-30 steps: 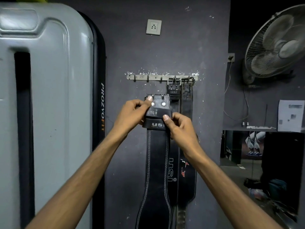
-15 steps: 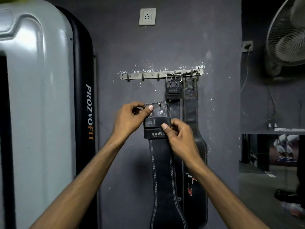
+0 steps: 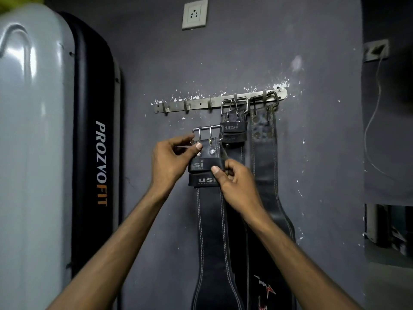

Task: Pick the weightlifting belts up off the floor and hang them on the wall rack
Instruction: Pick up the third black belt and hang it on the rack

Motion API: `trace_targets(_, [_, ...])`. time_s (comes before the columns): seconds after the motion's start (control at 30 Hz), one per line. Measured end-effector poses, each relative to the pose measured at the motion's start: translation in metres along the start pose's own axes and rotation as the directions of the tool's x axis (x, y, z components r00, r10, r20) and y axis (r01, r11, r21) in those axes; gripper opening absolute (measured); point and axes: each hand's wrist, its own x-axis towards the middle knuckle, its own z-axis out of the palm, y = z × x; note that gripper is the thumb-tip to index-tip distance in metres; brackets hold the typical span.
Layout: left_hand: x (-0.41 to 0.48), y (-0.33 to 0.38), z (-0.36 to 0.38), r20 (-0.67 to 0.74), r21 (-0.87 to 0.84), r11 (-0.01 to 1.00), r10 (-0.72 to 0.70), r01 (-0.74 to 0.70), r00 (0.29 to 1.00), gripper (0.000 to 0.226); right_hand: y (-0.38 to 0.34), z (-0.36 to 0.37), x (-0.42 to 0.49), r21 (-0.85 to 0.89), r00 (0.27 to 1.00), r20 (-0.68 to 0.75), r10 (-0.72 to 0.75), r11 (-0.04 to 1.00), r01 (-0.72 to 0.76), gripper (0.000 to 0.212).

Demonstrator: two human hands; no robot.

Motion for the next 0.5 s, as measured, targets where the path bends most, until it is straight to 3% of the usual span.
trace_targets(0.2, [0.046, -0.011, 0.029, -0.083, -0.119, 0.993, -0.007, -0.003, 0.997, 0.04, 0.002, 0.003, 0.05, -0.084, 0.998, -0.063, -0.015, 0.996, 0.01, 0.021])
trace_targets(0.37, [0.102, -0.009, 0.044, -0.084, -0.027, 0.992, 0.12, -0.122, 0.989, 0.04, -0.003, 0.006, 0.1, -0.193, 0.994, -0.11, -0.013, 0.981, -0.008, 0.032])
trace_targets(0.5, [0.142, -0.01, 0.054, -0.049, 0.05, 0.992, 0.122, -0.12, 0.991, 0.042, -0.008, 0.009, 0.137, -0.276, 0.988, -0.158, 0.005, 0.96, -0.049, 0.046])
